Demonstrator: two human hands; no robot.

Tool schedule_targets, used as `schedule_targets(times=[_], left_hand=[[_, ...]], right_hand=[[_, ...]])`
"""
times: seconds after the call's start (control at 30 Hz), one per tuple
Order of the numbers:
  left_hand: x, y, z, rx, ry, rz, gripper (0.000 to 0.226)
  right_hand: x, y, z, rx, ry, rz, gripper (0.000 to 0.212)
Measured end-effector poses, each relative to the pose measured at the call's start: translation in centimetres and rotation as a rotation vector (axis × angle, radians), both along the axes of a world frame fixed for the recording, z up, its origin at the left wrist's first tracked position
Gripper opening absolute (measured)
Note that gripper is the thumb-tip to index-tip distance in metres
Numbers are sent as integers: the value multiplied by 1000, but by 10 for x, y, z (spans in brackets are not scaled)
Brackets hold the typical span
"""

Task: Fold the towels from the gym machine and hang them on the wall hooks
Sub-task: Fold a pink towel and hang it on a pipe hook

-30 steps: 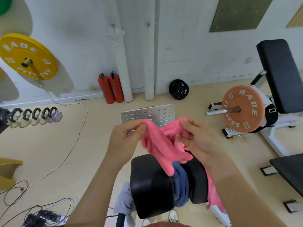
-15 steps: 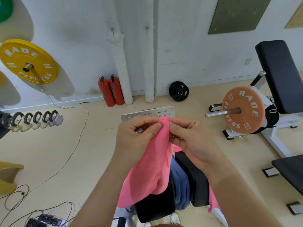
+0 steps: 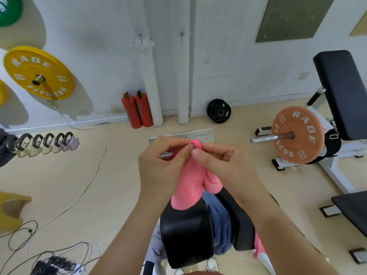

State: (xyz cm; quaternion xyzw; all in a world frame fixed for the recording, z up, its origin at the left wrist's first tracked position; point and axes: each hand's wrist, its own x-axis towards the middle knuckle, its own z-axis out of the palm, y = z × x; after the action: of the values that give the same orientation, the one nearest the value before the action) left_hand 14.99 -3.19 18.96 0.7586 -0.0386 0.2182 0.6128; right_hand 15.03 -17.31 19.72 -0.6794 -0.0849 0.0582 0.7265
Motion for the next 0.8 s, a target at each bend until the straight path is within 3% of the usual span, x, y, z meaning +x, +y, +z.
schedule_targets(times=[0.13, 0.23, 0.33, 0.4, 0.47, 0.53, 0.67, 0.8], left_hand=[[3, 0, 0, -14, 135, -40, 10], [11, 24, -6, -10, 379, -363, 22], [10, 54, -18, 308, 647, -618, 18], [7, 69, -32, 640, 706, -623, 24], [5, 81, -46, 968, 624, -524, 36], [2, 92, -58, 1176, 427, -422, 44], [-6, 108, -67, 1116, 144, -362, 28], [-5, 120, -72, 1178, 90, -250, 36]], right_hand=[[7, -2, 0, -146, -86, -80, 22], [17, -13, 3, -259, -108, -24, 23], [37, -34, 5, -304, -104, -115, 30], [50, -50, -1, -335, -104, -237, 31], [58, -62, -9, -406, -76, -317, 25], [62, -70, -20, -470, -30, -354, 20], [64, -81, -36, -546, 62, -356, 16], [66, -99, -39, -711, 101, -299, 14]])
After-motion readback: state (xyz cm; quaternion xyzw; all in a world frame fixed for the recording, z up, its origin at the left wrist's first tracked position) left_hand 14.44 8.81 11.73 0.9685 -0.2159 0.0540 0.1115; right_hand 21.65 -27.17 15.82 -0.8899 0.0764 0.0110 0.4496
